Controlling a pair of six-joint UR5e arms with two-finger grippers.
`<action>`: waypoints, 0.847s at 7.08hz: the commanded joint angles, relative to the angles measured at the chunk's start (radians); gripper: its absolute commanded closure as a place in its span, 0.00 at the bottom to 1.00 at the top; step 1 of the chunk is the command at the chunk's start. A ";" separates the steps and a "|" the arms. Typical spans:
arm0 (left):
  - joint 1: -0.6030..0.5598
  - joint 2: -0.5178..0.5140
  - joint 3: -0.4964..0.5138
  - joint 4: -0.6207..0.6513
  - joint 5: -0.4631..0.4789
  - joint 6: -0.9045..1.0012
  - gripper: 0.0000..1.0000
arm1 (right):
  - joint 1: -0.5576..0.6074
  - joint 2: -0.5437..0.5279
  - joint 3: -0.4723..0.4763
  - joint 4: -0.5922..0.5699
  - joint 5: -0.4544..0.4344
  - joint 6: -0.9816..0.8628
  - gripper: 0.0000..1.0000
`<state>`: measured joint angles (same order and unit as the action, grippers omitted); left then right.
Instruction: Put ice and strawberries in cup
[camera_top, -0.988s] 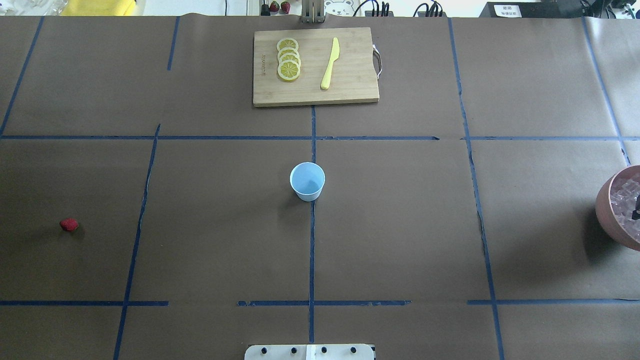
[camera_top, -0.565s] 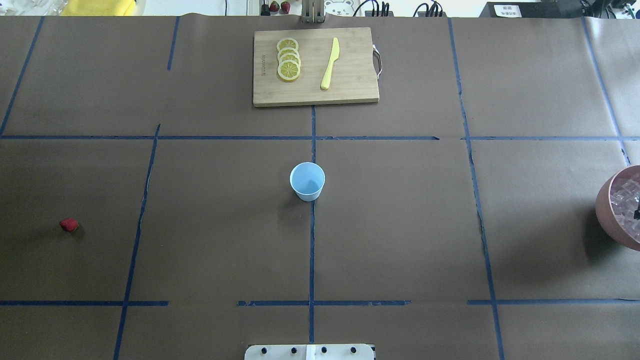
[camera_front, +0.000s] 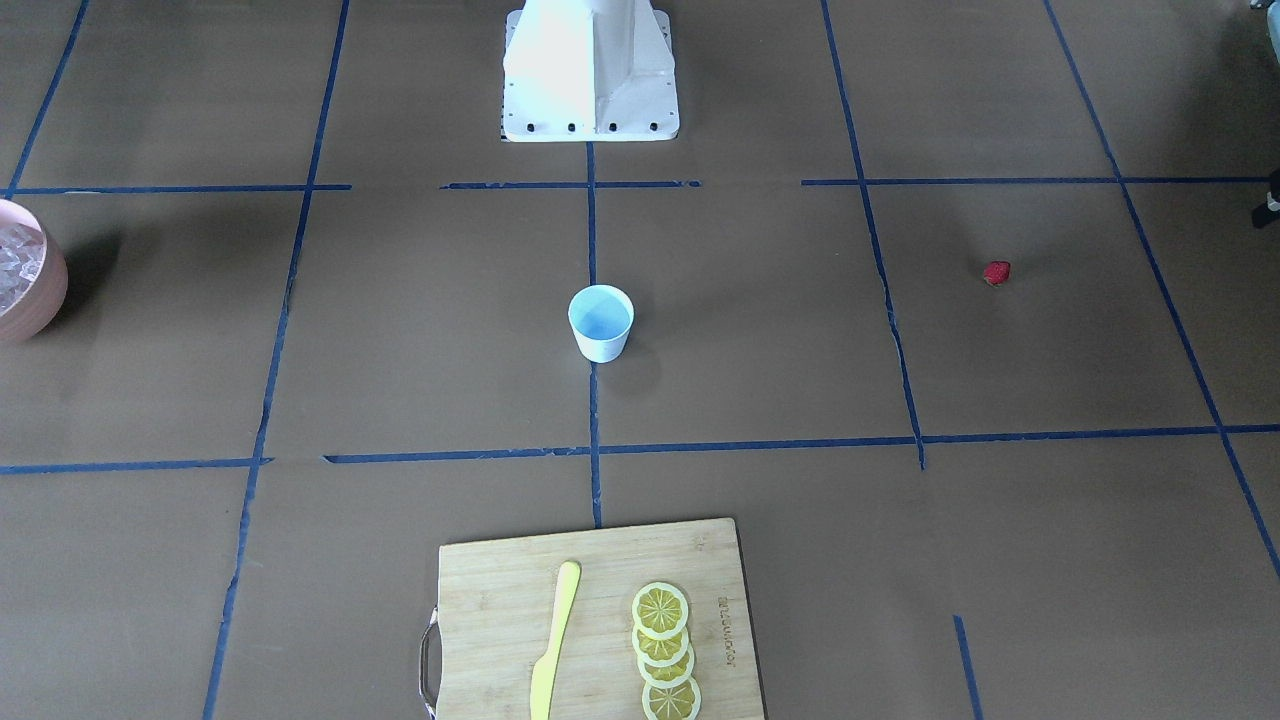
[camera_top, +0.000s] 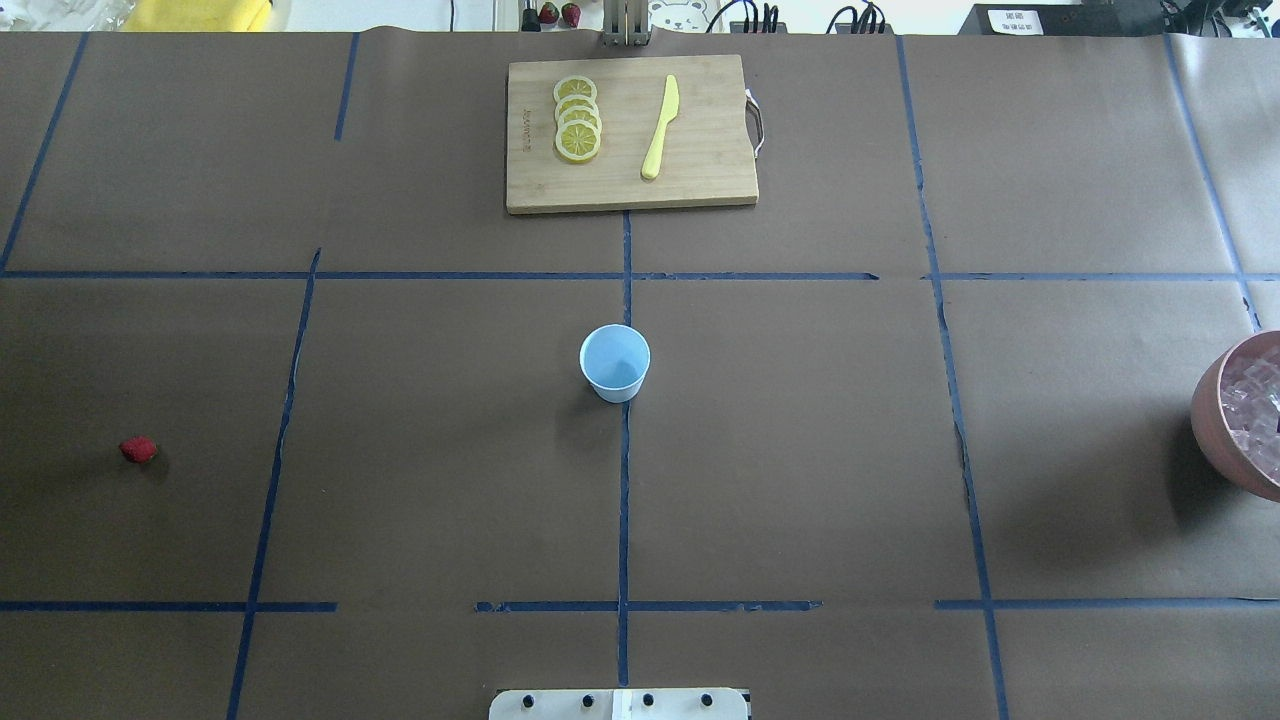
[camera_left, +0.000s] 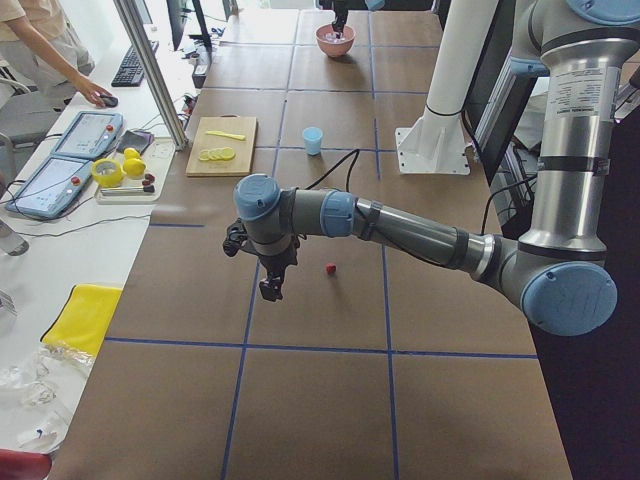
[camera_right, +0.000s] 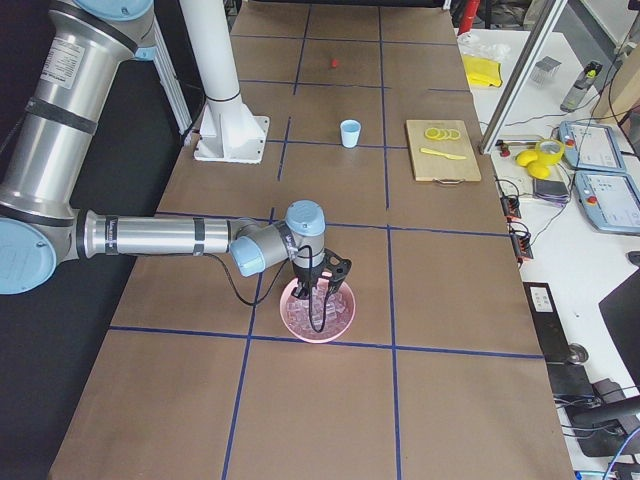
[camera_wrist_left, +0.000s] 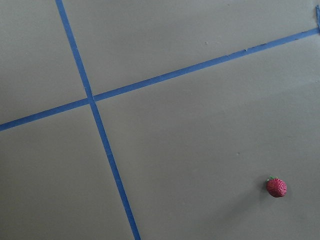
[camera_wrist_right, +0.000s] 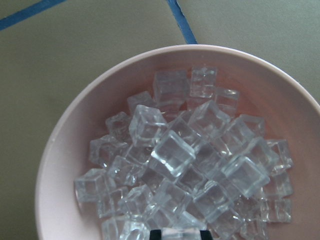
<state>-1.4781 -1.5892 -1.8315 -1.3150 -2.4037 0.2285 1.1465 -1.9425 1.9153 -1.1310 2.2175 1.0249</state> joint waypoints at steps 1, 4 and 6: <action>0.010 0.000 0.001 0.000 0.000 0.000 0.00 | 0.016 0.022 0.111 -0.010 0.013 0.070 1.00; 0.012 0.002 0.014 -0.032 0.000 0.002 0.00 | -0.095 0.354 0.114 -0.068 0.039 0.447 1.00; 0.015 0.002 0.018 -0.036 0.000 0.000 0.00 | -0.257 0.718 0.088 -0.368 -0.008 0.599 1.00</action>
<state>-1.4658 -1.5885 -1.8164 -1.3467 -2.4039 0.2298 0.9876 -1.4438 2.0214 -1.3265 2.2407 1.5267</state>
